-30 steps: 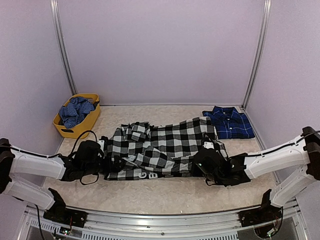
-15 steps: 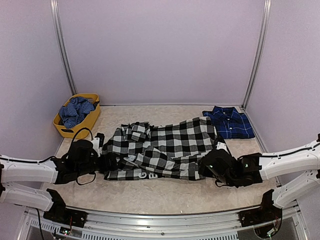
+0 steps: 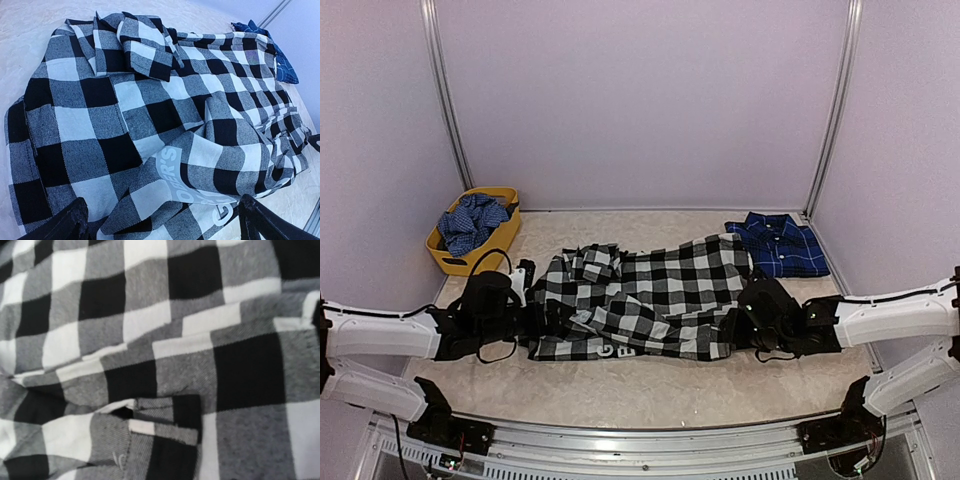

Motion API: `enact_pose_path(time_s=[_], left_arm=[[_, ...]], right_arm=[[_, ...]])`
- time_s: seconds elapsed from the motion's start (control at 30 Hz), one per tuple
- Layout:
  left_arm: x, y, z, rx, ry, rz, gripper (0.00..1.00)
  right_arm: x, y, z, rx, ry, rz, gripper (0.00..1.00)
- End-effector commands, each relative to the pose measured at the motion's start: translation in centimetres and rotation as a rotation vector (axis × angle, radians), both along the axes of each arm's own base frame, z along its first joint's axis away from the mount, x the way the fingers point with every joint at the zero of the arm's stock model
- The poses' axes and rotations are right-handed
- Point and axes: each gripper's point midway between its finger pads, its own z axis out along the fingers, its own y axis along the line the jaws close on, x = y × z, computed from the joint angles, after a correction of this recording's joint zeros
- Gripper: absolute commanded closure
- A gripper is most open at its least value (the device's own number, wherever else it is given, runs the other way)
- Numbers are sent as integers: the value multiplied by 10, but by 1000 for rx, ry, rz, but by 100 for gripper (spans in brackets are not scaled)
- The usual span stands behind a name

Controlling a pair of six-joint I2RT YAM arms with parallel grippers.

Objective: Fold and stack the long sleeve shirts
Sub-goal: Fold the flattened shirt at the center of the board.

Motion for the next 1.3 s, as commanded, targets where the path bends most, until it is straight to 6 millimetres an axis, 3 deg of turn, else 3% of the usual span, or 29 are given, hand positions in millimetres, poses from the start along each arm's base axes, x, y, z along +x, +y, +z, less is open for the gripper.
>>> enact_pose_path(time_s=[0.0, 0.4, 0.63, 0.8, 1.0, 1.17, 1.27], left_arm=[[5, -11, 11, -22, -21, -23, 1], [5, -14, 9, -18, -13, -33, 1], [5, -14, 8, -17, -11, -32, 1], [6, -13, 8, -13, -14, -27, 1], [8, -13, 10, -5, -18, -21, 1], [13, -5, 12, 22, -25, 19, 1], [17, 1, 16, 15, -29, 48, 1]], right_arm=[[-3, 14, -19, 23, 64, 97, 49], [-4, 15, -50, -10, 140, 118, 54], [-7, 21, -55, 16, 151, 138, 62], [-8, 21, -52, 29, 146, 142, 76], [-5, 24, -37, 74, 95, 146, 100], [1, 31, -11, 103, 36, 174, 100], [8, 45, 21, 121, -21, 228, 100]])
